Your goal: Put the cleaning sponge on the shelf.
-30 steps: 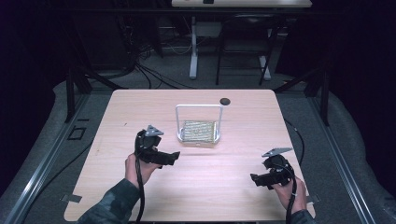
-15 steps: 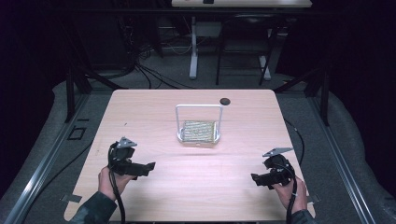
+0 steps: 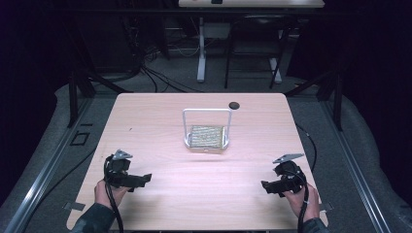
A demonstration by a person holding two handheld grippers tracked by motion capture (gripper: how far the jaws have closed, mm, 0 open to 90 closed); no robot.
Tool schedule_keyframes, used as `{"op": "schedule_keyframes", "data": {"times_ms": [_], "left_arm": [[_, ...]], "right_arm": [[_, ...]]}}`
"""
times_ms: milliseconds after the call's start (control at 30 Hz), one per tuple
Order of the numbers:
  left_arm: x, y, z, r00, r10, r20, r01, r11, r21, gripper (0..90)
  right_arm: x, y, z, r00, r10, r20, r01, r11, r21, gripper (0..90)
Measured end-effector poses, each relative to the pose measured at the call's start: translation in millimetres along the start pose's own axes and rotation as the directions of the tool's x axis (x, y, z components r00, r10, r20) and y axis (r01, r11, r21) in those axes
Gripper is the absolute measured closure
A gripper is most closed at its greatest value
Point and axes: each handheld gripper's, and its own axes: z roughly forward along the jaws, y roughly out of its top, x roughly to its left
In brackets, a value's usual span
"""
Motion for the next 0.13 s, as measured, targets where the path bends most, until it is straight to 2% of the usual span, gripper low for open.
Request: {"op": "schedule_keyframes", "data": {"times_ms": [133], "left_arm": [[-1.3,-0.7,2.1,0.9999,0.007,0.008,-0.007,0.9999,0.01,0.0]], "right_arm": [[-0.1,-0.2,1.2,1.0,-0.001,-0.003,0.001,1.0,0.007,12.7]]}}
